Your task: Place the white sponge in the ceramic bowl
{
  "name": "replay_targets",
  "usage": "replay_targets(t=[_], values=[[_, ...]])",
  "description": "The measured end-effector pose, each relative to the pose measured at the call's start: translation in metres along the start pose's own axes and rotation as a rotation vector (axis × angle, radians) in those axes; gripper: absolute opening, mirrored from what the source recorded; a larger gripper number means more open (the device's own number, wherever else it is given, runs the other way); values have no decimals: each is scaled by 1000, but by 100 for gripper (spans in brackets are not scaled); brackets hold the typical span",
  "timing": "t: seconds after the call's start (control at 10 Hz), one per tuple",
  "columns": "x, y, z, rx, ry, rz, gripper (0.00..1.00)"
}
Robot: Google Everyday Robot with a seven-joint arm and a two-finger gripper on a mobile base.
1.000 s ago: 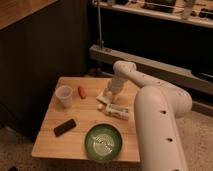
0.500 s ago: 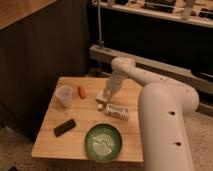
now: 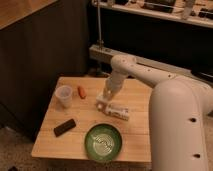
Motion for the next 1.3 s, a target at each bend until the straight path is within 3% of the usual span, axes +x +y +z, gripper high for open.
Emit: replay_targets(t=[0.1, 0.2, 0.3, 0.7, 1.3], values=[[-4, 3, -5, -4, 3, -4, 23], [-19, 13, -15, -15, 12, -15, 11], [-30, 23, -19, -23, 20, -22, 7], [-56, 38, -22, -33, 41, -44, 7], [-117, 71, -19, -49, 79, -71, 7]])
